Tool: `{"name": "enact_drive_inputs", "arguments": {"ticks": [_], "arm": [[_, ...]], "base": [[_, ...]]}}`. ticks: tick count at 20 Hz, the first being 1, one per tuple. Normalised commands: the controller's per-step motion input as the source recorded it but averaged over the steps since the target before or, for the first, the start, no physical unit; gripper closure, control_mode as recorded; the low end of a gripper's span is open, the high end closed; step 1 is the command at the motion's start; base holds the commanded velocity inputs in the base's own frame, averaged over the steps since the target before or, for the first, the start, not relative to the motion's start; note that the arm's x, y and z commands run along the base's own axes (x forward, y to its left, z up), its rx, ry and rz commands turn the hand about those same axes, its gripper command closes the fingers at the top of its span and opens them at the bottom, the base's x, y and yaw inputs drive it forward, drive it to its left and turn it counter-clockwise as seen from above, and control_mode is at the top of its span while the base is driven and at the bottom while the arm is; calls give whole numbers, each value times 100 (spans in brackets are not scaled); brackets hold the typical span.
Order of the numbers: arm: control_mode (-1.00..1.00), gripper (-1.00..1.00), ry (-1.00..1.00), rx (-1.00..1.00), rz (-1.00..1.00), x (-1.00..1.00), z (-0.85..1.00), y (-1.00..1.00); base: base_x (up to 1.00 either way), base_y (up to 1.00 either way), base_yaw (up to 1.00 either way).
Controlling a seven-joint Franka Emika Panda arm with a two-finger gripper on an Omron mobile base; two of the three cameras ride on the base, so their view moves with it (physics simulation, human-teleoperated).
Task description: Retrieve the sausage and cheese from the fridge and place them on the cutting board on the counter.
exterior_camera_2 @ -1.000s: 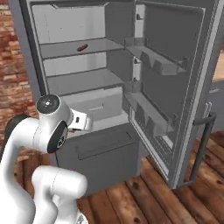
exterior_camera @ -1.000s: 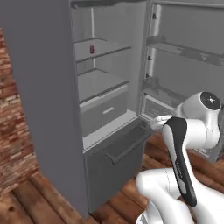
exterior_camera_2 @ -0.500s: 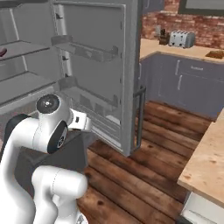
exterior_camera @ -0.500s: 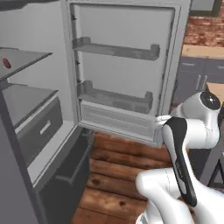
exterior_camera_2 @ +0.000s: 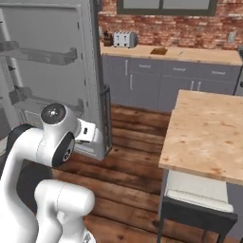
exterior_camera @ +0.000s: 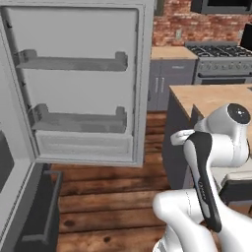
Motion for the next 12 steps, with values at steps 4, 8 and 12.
{"name": "enact_drive_inputs", "arguments": {"ticks": [4, 8, 12], "arm": [[100, 100, 0, 0, 0, 0, 0, 0], [100, 100, 0, 0, 0, 0, 0, 0], [100, 100, 0, 0, 0, 0, 0, 0]], "base": [[0, -35, -26], [0, -31, -18], [5, -28, -15]]}}
